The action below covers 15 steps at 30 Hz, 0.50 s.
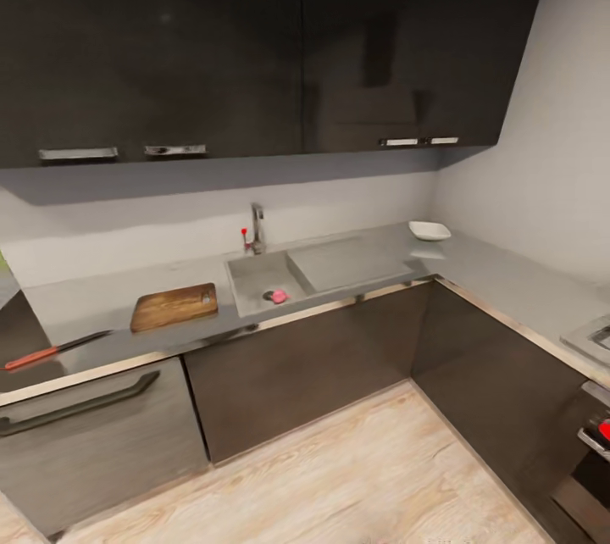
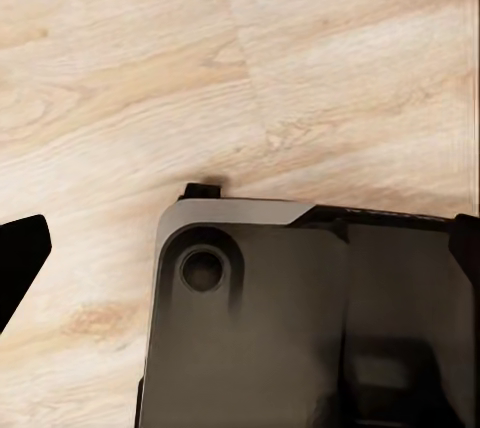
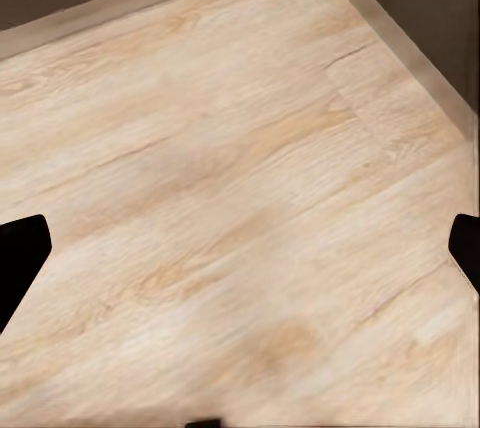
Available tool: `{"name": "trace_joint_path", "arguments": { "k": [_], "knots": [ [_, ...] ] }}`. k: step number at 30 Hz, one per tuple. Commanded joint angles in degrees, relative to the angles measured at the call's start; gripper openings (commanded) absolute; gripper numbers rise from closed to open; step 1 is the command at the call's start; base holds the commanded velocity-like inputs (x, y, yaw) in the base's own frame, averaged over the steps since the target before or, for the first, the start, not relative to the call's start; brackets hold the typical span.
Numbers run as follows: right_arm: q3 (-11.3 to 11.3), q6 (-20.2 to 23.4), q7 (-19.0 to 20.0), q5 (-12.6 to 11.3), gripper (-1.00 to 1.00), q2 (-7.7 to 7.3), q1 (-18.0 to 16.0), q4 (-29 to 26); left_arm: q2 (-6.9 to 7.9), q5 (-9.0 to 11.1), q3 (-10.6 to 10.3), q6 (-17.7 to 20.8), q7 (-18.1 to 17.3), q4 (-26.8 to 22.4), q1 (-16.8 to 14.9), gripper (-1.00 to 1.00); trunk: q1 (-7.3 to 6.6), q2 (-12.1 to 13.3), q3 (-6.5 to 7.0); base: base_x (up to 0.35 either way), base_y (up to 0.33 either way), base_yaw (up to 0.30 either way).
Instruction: In the kitchen, take the Vidalia onion out of the sink, dice it on the chopping board with the paring knife, put the diced onion into the bowl on the countertop, then place both the paring knife and the chopping board into the sink.
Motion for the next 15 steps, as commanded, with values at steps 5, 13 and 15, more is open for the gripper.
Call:
{"name": "trace_joint_path", "arguments": {
  "k": [5,13,15],
  "knots": [
    [0.21,-0.10,-0.06,-0.37,1.00,0.03,0.00,0.64,-0.04,0.17,0.29,-0.15,-0.04,0.01,-0.03,1.00,0.04,-0.13,0.04,0.000,-0.309,-0.261],
    [0.21,-0.10,-0.06,-0.35,1.00,0.03,0.00,1.00,-0.04,0.19,0.29,-0.15,-0.04,0.01,-0.03,1.00,0.04,-0.13,0.29,0.000,-0.035,-0.263],
    [0.21,-0.10,-0.06,-0.36,1.00,0.03,0.00,1.01,-0.04,0.19,0.29,-0.15,-0.04,0.01,-0.03,1.00,0.04,-0.13,0.35,0.000,0.246,-0.266]
  ]
}}
